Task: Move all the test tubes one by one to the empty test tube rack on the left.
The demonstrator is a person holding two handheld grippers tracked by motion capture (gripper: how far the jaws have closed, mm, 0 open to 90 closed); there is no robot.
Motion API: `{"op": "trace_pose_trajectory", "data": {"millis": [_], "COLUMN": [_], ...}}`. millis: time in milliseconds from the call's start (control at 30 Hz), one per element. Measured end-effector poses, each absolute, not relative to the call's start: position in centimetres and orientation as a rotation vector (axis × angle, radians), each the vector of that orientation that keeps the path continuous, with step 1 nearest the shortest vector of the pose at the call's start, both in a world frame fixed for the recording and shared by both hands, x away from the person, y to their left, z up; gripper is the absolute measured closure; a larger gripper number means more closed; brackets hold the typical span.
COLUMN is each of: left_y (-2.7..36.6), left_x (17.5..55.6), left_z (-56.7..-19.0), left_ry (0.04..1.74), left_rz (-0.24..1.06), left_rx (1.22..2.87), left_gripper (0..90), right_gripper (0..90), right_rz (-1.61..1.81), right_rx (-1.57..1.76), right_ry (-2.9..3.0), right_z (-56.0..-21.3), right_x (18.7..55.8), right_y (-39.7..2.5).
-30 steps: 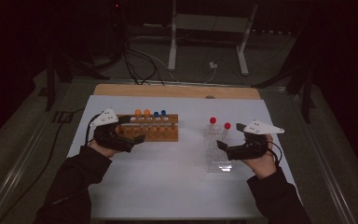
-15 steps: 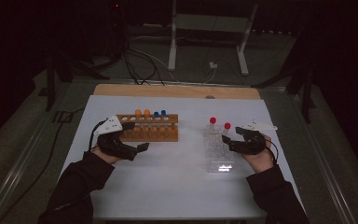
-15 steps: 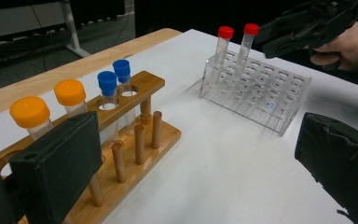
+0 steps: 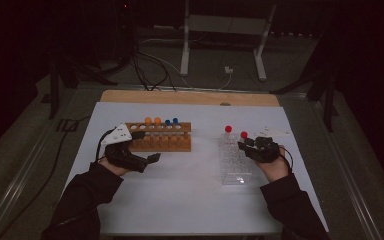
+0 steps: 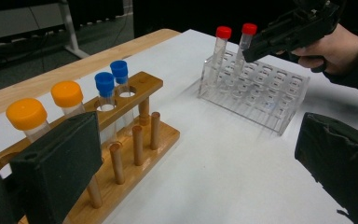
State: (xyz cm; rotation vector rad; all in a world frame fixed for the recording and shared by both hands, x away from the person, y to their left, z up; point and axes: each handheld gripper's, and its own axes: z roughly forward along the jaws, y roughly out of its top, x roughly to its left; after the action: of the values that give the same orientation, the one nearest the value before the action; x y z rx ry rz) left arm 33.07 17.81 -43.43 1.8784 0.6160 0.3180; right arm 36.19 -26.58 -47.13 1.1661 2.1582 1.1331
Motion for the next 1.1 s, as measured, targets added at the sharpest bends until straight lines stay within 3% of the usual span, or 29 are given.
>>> {"op": "trace_pose_trajectory", "data": {"millis": [233, 1100], "left_y": [17.8, 17.6], "left_x": [33.1, 33.0], "left_z": [-43.5, -43.1], "left_ry": [0.615, 0.594], "left_rz": [0.320, 0.298], "left_rx": [1.877, 1.890], "left_gripper": [1.5, 1.5], "right_gripper": [74.7, 75.1], "right_rz": [1.129, 1.242], "right_rx": [1.157, 1.014], "right_ry": [2.139, 2.023], "right_z": [-46.9, -41.5], "right_x": [36.2, 33.1], "right_y": [-26.5, -25.9]}}
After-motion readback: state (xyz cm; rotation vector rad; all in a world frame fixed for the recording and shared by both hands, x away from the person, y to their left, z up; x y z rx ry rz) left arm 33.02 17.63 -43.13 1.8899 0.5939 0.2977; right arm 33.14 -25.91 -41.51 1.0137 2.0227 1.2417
